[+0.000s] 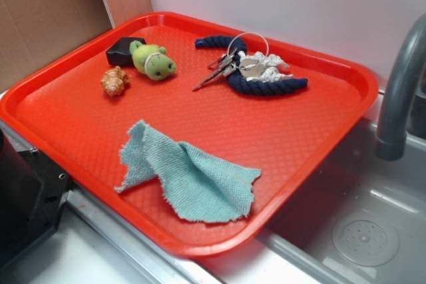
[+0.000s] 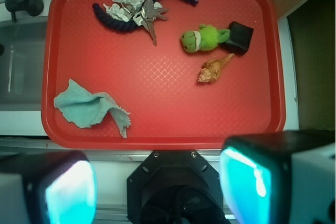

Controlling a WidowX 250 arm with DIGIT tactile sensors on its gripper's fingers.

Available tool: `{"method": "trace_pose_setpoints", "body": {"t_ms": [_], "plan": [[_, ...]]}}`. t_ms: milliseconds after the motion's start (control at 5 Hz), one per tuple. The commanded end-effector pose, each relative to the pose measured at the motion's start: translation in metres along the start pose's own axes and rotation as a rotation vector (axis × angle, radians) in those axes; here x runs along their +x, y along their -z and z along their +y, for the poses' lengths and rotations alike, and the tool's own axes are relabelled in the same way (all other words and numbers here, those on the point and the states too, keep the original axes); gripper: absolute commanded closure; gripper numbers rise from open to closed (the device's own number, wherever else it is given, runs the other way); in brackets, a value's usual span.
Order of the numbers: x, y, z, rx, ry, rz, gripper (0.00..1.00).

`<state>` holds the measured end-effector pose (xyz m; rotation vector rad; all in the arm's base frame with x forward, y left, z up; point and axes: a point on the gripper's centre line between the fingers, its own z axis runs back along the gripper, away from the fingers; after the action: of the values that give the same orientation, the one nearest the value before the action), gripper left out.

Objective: Grab the green animal.

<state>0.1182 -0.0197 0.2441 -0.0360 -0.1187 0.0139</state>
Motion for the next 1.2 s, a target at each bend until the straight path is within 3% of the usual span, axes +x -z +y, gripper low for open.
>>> {"method": "trace_pose_setpoints", "body": {"t_ms": [0,200,400,600,1000], "plan": [[0.0,0.0,0.0,0.0,0.0,0.0,0.0],[0.03,0.036,0.013,0.036,-0.124,0.069,0.0],[0.056,0.06,0.032,0.018,-0.364,-0.035,0.0],[0.07,0.082,0.059,-0.012,-0.617,-0.079,0.0],[0.07,0.082,0.059,-0.012,-0.617,-0.079,0.0]]}}
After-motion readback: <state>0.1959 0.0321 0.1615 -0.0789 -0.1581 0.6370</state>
